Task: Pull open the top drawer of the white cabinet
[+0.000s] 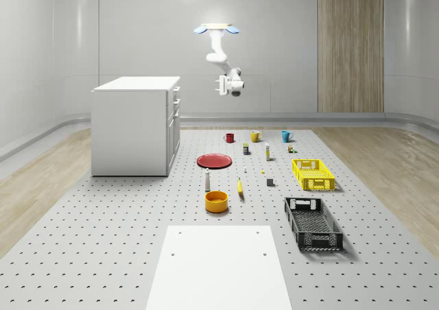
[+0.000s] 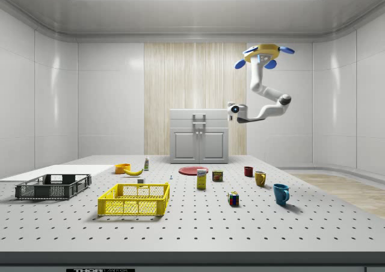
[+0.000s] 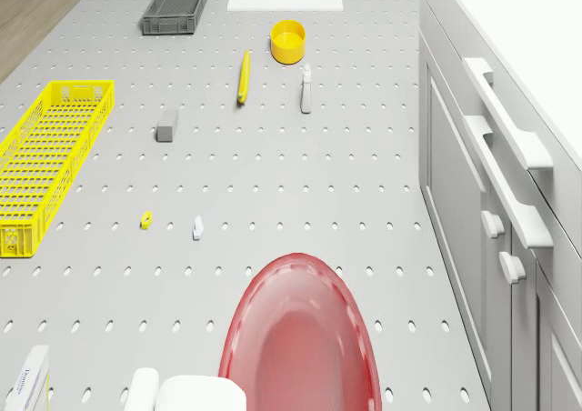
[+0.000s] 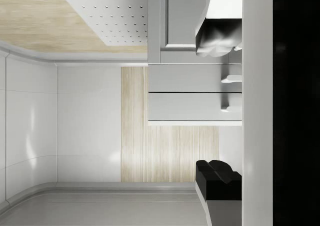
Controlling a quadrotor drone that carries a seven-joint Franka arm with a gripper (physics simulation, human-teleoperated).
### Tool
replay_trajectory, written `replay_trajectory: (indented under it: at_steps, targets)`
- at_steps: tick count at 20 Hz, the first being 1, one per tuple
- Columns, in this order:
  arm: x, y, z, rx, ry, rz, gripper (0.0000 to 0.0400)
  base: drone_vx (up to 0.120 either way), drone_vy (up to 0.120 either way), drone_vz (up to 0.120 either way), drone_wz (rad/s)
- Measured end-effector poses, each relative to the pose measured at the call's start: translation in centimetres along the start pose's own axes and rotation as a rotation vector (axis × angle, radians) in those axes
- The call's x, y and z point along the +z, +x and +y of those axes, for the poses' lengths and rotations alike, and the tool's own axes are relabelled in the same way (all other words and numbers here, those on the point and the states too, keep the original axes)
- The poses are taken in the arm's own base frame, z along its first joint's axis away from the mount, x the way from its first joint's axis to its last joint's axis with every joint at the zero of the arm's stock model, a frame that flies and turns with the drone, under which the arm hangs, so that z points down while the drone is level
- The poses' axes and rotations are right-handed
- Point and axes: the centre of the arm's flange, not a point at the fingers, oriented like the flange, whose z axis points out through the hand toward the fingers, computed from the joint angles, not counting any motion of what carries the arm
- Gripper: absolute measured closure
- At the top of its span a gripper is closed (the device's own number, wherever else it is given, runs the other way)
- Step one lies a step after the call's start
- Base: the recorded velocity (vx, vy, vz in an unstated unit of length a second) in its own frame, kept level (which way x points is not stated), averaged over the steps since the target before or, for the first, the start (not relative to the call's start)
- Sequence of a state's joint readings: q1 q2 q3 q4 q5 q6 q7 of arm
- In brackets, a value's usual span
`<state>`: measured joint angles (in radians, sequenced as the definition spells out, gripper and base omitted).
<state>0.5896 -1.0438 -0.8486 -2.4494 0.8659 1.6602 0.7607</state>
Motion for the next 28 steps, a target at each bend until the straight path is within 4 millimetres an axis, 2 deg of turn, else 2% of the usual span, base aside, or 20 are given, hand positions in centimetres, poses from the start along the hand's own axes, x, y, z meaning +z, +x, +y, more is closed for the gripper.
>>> replay_trajectory:
  at_steps: [7,23,28]
  targets:
    - [0.00,0.00,0.00,0.000,0.000,0.000,0.0095,0.120,-0.114,0.000,0.000]
    - [0.00,0.01,0.00,0.000,0.000,0.000,0.0095,0.120,0.000,0.000,0.000]
    - [0.00,0.01,0.00,0.000,0.000,0.000,0.0095,0.120,-0.096,0.000,0.000]
